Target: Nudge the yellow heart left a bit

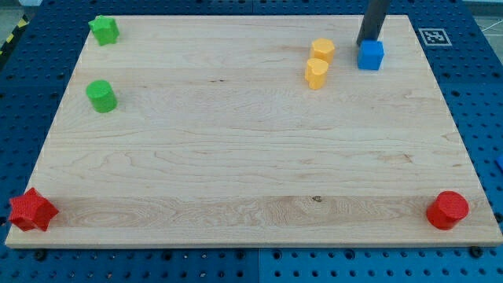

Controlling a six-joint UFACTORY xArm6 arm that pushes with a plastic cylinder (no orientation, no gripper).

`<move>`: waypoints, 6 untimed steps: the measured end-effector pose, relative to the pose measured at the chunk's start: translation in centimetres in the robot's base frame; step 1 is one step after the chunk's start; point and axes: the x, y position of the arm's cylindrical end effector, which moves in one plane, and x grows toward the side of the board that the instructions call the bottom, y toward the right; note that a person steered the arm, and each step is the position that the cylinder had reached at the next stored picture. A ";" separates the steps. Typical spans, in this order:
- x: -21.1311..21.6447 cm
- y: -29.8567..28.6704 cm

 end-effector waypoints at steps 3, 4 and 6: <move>2.4 -1.8; 6.9 -6.9; 13.4 -4.3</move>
